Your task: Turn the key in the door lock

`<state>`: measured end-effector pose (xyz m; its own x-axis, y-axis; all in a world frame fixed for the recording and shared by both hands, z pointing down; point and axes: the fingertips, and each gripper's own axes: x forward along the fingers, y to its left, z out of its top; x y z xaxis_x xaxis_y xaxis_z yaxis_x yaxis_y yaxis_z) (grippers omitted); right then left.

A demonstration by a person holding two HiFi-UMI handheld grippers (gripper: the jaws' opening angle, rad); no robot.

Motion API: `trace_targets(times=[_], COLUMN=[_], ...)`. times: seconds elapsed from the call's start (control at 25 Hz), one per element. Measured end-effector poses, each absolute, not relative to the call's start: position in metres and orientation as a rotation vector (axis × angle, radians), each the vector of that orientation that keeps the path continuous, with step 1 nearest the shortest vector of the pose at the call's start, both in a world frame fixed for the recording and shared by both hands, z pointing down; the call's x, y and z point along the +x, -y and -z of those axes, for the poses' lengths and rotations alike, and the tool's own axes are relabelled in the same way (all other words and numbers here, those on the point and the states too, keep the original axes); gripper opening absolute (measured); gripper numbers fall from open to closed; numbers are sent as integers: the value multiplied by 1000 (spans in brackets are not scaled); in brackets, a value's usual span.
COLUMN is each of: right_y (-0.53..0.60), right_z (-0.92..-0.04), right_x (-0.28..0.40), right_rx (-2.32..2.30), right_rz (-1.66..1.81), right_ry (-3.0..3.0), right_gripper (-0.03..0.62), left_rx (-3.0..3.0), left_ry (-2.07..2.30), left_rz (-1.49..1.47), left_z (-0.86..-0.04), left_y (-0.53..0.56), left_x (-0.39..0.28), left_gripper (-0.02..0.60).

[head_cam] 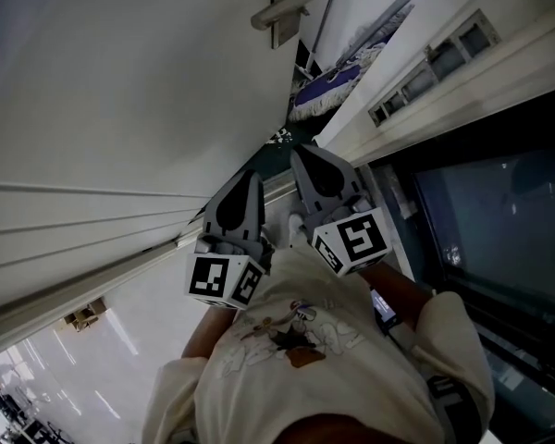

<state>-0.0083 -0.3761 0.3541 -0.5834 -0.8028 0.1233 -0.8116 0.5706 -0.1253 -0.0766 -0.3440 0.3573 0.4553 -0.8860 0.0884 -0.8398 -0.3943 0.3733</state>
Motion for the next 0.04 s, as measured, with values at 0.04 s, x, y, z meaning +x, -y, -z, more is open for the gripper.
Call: trace_targets(times=[0.04], right_y=[376], right_z=[-355], right_x=[-8], right_rx=[1404], right_rz=[-266], right_ry=[2738], right_gripper=[6], left_rx=[2345], left_ry=[1460], left_rz=[176], left_z=[-357], left_y=[344], left_x=[-76], left_gripper=[3])
